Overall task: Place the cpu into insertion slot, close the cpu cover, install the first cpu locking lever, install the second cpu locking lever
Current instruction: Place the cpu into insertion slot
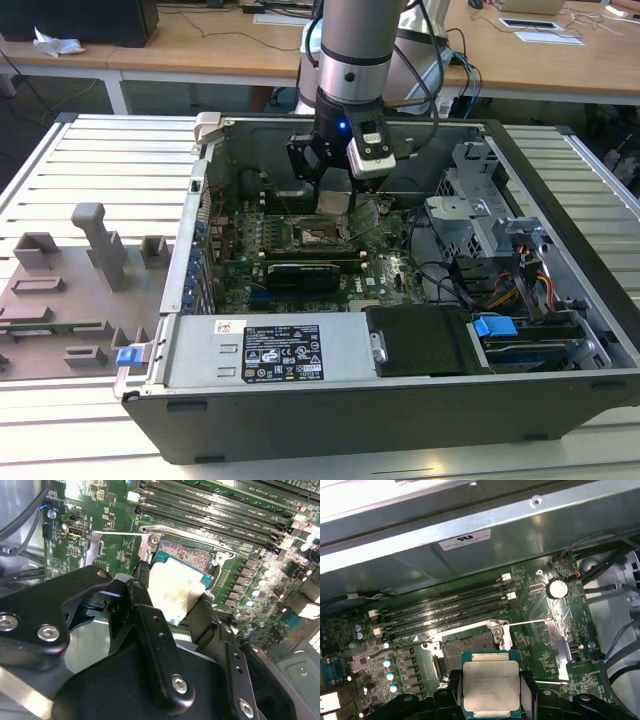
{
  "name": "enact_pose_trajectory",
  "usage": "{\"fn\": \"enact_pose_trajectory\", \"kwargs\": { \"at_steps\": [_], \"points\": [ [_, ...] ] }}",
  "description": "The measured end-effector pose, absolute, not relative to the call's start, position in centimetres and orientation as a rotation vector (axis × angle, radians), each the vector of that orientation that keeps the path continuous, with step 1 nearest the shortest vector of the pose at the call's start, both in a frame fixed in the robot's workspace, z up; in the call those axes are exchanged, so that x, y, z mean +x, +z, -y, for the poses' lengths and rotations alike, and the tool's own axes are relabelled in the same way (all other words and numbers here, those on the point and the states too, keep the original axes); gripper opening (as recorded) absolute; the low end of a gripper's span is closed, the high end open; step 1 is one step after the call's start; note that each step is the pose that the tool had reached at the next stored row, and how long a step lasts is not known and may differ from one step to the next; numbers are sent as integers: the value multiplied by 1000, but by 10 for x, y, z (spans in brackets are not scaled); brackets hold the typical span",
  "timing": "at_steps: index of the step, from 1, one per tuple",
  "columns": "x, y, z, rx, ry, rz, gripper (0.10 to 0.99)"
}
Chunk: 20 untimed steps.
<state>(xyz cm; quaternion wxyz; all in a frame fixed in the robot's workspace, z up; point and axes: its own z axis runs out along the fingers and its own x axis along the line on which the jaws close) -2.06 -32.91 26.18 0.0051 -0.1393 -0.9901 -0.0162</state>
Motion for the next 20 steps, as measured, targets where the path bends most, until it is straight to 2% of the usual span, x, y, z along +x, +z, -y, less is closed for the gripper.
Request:
{"fn": "enact_pose_trajectory", "kwargs": {
  "at_steps": [20],
  "points": [
    [-21,260,329,-753,-25,3044,545]
  ]
}}
